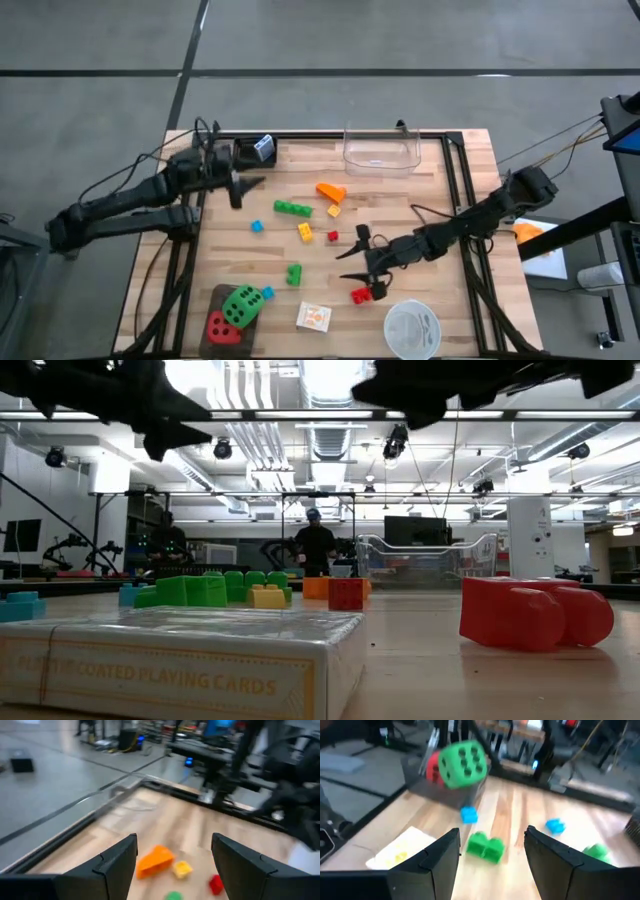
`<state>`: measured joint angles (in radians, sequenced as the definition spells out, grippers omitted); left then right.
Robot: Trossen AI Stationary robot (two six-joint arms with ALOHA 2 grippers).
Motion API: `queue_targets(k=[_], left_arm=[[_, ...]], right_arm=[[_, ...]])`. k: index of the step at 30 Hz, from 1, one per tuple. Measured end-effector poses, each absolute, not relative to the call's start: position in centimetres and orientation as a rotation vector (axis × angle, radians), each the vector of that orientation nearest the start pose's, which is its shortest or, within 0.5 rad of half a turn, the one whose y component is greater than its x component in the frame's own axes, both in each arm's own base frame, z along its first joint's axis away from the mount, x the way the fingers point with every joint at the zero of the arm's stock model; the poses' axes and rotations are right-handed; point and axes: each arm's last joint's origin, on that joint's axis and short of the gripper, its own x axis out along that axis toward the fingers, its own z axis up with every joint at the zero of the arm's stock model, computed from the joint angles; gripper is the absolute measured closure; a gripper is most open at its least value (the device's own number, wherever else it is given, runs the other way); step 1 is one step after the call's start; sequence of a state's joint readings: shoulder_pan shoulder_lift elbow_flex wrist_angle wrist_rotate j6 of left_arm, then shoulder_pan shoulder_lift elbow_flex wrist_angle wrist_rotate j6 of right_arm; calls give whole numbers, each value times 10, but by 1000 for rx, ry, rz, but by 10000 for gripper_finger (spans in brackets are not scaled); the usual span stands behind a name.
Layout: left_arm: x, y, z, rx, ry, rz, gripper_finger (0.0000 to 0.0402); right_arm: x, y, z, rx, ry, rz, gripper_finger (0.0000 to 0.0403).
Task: Pick & Place Toys
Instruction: Put the yellow playing card box into the black bin
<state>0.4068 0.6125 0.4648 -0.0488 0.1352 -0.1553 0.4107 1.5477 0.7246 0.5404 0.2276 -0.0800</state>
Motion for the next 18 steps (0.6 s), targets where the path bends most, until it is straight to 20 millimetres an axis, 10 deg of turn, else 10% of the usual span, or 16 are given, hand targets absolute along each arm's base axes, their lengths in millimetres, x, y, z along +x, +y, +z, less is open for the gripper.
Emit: queue_targets(k=[13,18], left_arm=[[148,-14,252,-44,195,227,147],[147,-20,252,-37,190,198,147]], right_arm=[[367,179,193,-95,752,272,22],[393,205,190,-84,928,262,18]])
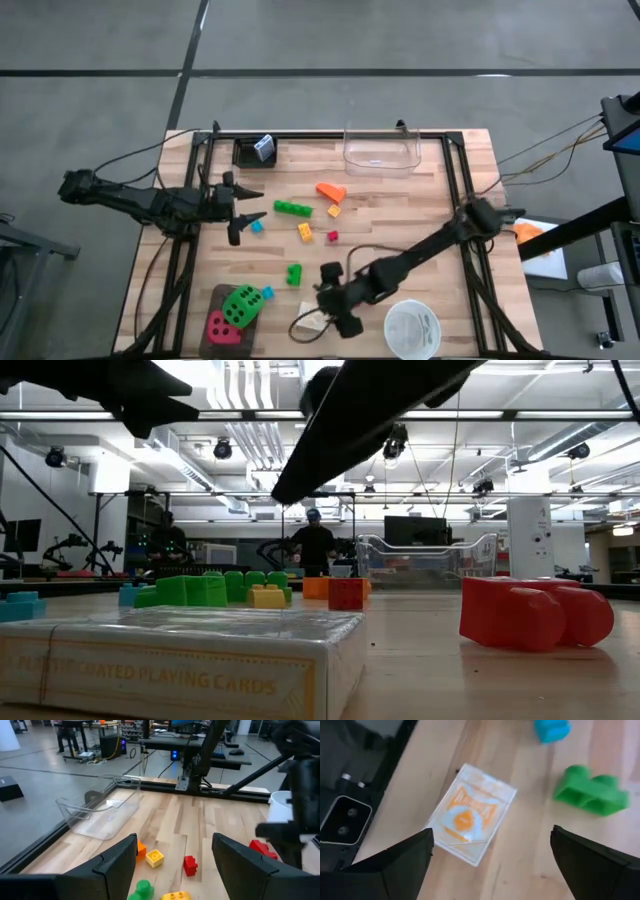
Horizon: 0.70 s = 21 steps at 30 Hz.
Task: Pick & Place Toys
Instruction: Put the yellow playing card box into the black bin
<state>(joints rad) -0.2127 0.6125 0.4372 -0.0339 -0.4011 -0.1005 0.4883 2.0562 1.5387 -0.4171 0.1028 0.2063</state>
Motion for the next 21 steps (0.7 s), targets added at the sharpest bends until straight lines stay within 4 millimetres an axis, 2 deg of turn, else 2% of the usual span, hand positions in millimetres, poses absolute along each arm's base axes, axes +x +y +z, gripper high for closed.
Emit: queue_targets(k=[8,15,21], left_arm=[[148,-20,252,-33,143,201,147],[148,-20,251,-24,143,201,147],[148,-20,250,13,163,198,147]], right_arm=[[426,228,181,-66,1105,206,27],[449,234,185,65,1066,151,27],[459,239,173,197,1078,71,27]])
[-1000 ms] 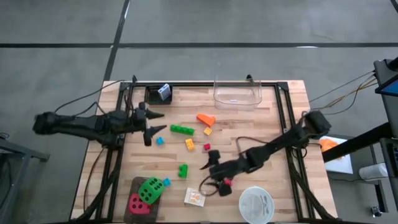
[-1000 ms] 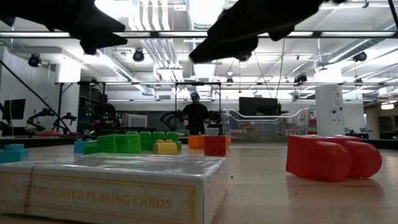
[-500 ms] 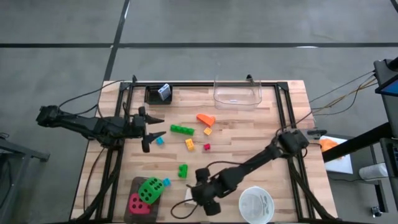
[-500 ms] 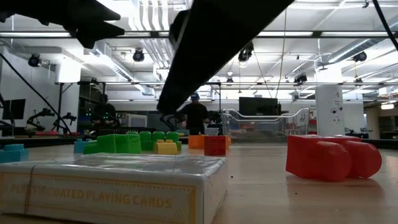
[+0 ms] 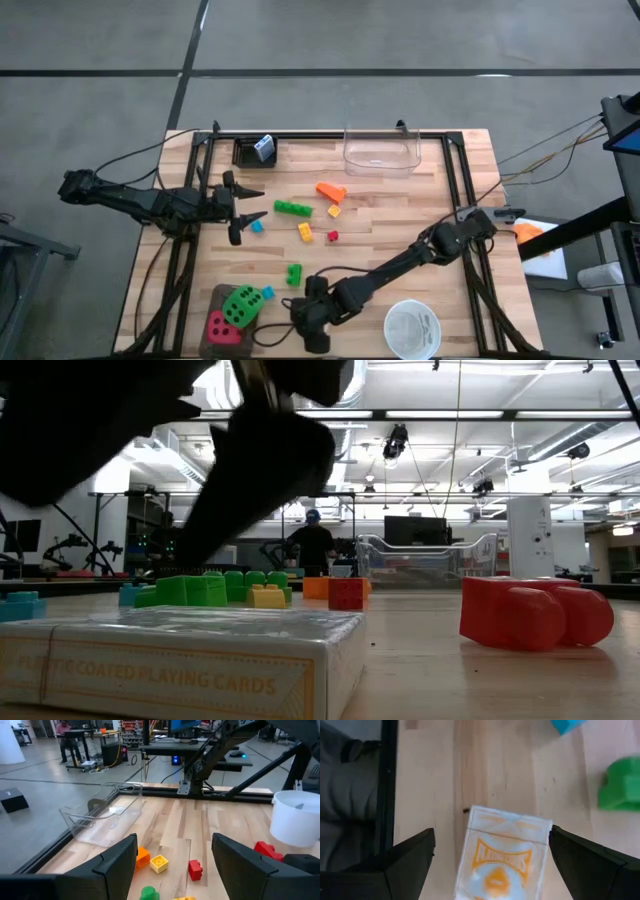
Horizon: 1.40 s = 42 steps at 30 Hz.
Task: Pick & Place Toys
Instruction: Put the yellow playing card box into the black bin
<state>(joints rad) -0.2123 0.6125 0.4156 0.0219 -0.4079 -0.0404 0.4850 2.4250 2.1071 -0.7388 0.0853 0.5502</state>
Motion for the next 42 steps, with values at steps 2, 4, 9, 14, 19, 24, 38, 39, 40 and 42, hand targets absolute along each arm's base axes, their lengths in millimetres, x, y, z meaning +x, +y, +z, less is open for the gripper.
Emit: queue_targets(k=[2,4,9,14,19,24,38,39,40,42], left_arm=[[148,-20,250,26,165,188,147],[148,-21,250,38,165,181,147],[148,-21,250,55,166,166,147],[148,-22,249,58,175,141,147],[148,-22,248,73,184,131,147],[148,-22,248,83,186,129,147],[148,-22,249,77,179,132,147],[148,-22,249,76,179,132,147],[148,-22,248,72,180,132,147],[148,-22,248,70,180,133,147]], right_arm=[[461,240,165,237,1105,30,27],[461,242,159,273,1129,-13,27],[462,246,151,350,1166,-81,27],[460,248,150,381,1192,-123,27],[453,249,143,342,1265,-167,27],[450,249,133,307,1296,-195,27],[447,249,129,162,1294,-167,101],[447,249,130,136,1290,-162,101],[446,250,131,103,1282,-161,101],[444,249,133,20,1266,-171,101]])
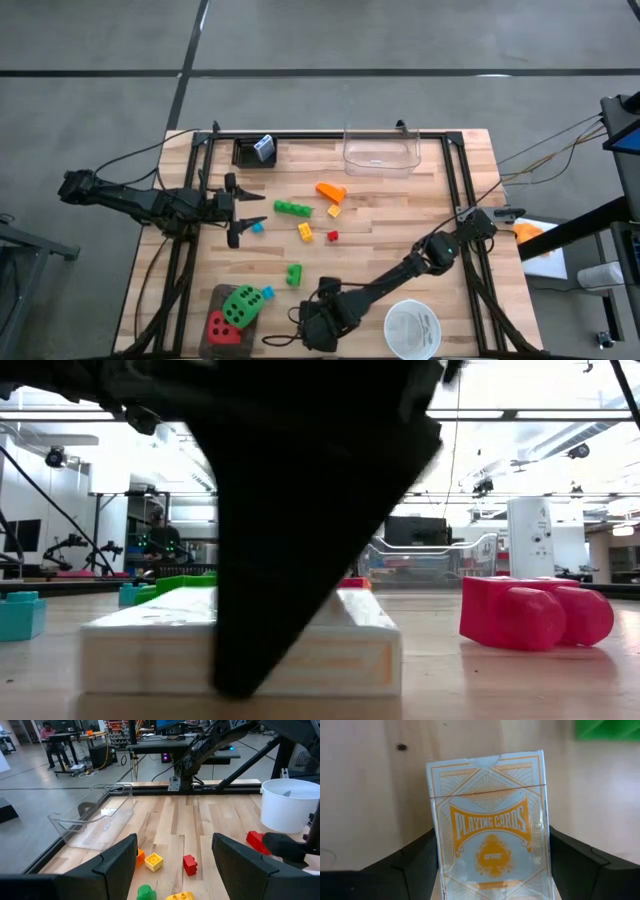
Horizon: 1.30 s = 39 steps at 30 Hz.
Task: Pick & Place Toys
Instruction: Put the yellow playing card box into the black bin
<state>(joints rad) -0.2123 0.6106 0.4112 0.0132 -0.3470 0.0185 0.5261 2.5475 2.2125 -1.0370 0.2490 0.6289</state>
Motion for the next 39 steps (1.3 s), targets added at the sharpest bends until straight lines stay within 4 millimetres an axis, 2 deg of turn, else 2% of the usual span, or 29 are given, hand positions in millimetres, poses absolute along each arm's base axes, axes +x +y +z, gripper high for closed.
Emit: queue_targets(k=[6,12,16,19,24,29,39], left_arm=[[148,-22,250,60,151,133,147],[149,-22,254,3,98,136,147],[150,-22,253,-50,97,139,147],[154,-23,248,-100,102,142,147],[169,-26,231,-209,59,143,147],[189,-29,217,-229,62,153,147],[221,-27,217,-291,123,171,147]], right_arm=[[435,239,150,-222,1243,-248,101],[427,229,178,-414,1150,-378,101],[424,223,182,-529,1114,-463,101],[421,217,194,-610,1076,-519,101],[424,203,204,-731,1045,-581,101],[429,187,209,-842,1034,-634,101],[434,152,216,-952,1062,-745,101]])
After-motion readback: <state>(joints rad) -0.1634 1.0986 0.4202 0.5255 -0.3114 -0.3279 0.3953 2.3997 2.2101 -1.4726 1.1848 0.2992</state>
